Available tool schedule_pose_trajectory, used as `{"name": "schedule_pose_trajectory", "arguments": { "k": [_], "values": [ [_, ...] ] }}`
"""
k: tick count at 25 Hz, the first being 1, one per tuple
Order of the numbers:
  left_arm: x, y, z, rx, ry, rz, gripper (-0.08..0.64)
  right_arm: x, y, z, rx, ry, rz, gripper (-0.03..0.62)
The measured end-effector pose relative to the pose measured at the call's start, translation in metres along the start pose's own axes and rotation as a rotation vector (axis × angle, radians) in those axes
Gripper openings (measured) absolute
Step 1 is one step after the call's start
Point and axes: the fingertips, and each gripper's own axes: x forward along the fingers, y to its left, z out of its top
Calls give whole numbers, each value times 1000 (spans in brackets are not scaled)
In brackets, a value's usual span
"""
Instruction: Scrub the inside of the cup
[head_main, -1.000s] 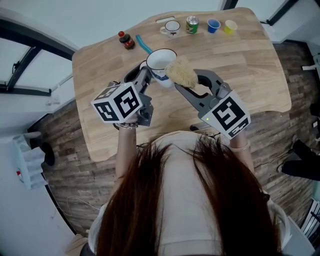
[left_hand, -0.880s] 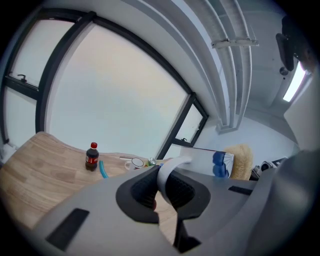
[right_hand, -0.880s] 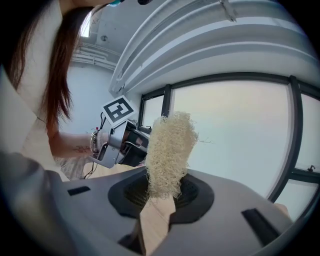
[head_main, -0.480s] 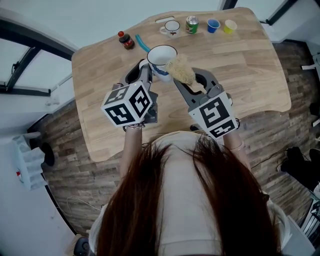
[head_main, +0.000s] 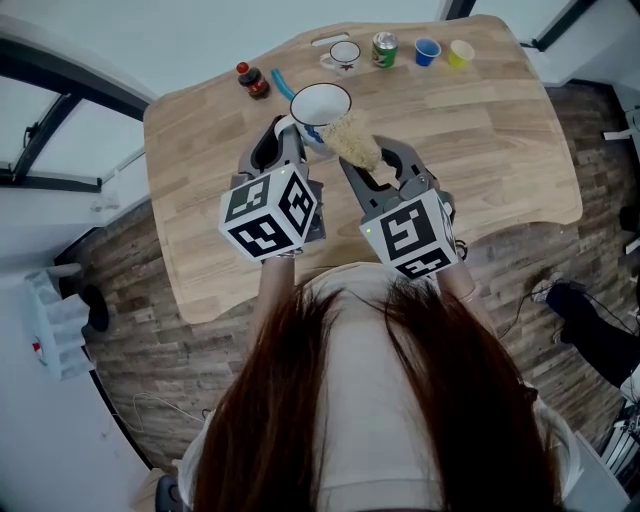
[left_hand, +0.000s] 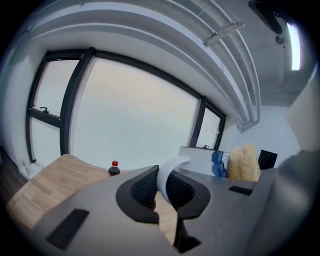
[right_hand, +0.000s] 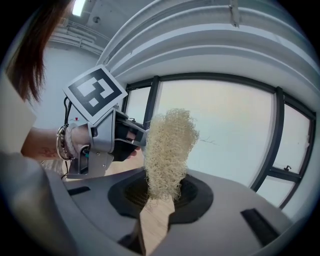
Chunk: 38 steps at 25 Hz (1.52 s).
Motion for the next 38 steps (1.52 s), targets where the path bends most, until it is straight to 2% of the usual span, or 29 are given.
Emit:
{"name": "schedule_pose_trajectory", "arguments": {
  "k": [6, 22, 29, 34, 38],
  "values": [
    [0, 2, 2, -23, -26, 27, 25, 5, 6, 3, -24, -2, 5, 83],
    [-6, -2, 8, 37, -85, 61, 25, 10, 29, 3, -44, 13, 72, 83],
    [-6, -1, 7, 27, -99, 61, 25, 9, 34, 1, -15, 11, 124, 83],
    [-8, 7, 9, 22, -117, 90, 25, 4, 30, -2, -11, 10, 114, 83],
    [-12, 16, 12, 23, -140, 118, 25, 0, 21, -6, 59, -3, 98, 83]
  ]
}}
